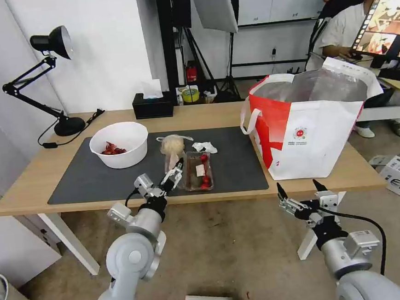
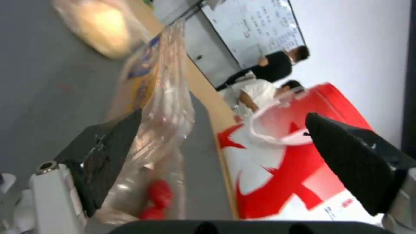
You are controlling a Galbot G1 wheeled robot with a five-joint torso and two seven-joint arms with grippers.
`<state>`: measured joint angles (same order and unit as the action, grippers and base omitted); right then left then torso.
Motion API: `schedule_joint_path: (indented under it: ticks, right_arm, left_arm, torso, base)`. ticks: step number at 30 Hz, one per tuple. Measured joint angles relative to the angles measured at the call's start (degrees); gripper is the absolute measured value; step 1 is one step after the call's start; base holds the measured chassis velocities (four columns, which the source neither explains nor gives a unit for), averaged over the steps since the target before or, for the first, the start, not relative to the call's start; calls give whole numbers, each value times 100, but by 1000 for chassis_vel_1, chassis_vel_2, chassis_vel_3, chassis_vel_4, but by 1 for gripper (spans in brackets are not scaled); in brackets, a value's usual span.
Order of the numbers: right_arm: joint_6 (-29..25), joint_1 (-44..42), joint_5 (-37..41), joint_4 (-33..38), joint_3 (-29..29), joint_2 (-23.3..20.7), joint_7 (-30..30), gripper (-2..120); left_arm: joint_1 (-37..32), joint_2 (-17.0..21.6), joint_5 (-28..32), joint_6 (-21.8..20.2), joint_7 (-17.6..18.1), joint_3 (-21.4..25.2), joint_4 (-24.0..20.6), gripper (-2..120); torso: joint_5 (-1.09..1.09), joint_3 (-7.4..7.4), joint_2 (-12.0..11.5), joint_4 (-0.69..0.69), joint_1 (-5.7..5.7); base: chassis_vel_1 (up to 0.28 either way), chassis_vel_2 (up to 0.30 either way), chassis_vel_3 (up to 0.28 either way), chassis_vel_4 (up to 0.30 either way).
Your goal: Pick up the trash from the table and place it into the takeout bag.
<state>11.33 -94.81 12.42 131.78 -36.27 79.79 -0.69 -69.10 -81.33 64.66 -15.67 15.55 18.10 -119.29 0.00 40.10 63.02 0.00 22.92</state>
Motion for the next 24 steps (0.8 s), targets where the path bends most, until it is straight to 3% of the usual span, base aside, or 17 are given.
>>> schedule_joint_path:
  ticks: [8, 12, 18, 19, 23, 24]
  right_arm:
    - [-1, -13, 1, 38, -29, 1, 2, 100]
    - [-1, -2, 6, 38, -37, -19, 6, 100]
    - [77, 129, 206, -10, -33, -149, 64, 100]
    - [77, 129, 206, -10, -33, -149, 64, 100]
    - [276, 313, 730, -45, 34, -428, 144, 100]
    - [276, 313, 730, -45, 34, -428, 144, 100]
  left_arm:
    - [187, -132, -90, -21, 88, -513, 237, 99]
    - [229, -142, -112, -23, 112, -663, 434, 91]
    - [305, -58, -169, -16, 110, -723, 688, 64]
    - [305, -58, -169, -16, 110, -723, 688, 64]
    - [307, -1, -210, 0, 104, -734, 781, 44]
    - [307, -1, -210, 0, 104, -734, 781, 44]
  torso:
    - [0, 0, 0, 0, 0]
    - [0, 0, 0, -1, 0]
    - [1, 0, 0, -1, 0]
    - [1, 0, 0, -1, 0]
    - [1, 1, 0, 0, 0]
    - [1, 1, 0, 0, 0]
  base:
    - [0, 0, 0, 0]
    - [0, 0, 0, 0]
    - [0, 0, 0, 0]
    - [0, 0, 0, 0]
    - [0, 0, 0, 0]
    - [0, 0, 0, 0]
